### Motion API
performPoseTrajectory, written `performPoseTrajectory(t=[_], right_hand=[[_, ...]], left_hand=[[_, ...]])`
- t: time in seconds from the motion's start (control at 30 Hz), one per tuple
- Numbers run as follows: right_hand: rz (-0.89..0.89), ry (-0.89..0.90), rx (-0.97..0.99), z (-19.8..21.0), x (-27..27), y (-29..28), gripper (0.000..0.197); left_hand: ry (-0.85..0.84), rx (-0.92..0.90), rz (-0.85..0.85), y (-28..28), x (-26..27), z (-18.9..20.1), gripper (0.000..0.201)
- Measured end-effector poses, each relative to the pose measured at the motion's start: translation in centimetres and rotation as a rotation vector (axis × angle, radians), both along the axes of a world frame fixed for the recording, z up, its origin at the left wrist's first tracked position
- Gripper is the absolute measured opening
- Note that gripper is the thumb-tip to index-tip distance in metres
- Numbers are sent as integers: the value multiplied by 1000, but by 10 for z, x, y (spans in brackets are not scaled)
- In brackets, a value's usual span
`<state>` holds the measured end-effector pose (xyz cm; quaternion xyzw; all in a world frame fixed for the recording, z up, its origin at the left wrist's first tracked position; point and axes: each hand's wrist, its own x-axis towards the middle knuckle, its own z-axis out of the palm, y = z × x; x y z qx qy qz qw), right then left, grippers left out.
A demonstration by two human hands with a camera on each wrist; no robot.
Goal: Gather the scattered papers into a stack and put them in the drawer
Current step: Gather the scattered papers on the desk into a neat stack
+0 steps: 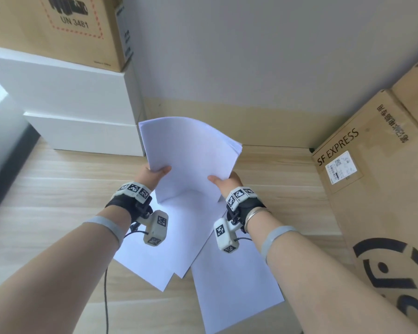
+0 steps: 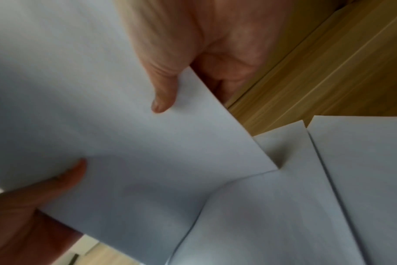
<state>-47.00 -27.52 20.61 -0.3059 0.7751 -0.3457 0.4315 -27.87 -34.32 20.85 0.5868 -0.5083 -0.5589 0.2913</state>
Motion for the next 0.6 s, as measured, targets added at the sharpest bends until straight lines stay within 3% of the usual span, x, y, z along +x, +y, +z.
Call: performPoseTrajectory(t=[0.07,0.2,0.33,0.47,0.53,0.6], right_hand=[[-29,36,-41,3,-2,-7,37],[11,41,-39,4,-5,-17,44],[121,69,25,-7,-5,-14,52],[237,69,87,-20,1,-8,40],[214,-5,77,-28,2,-4,30],[161,39,94,-37,-3,-2,26]], left_hand=[[-44,-52,4,-4,-4,8,13],[-24,-28,-7,-13,5,13,33],[-68,83,-35,-11,24,-1,40],[-101,170,-33,-4,41,-24,43],[-129,189,-30,-2,52,-34,38],[-138,218,-17,2,64,-40,36]])
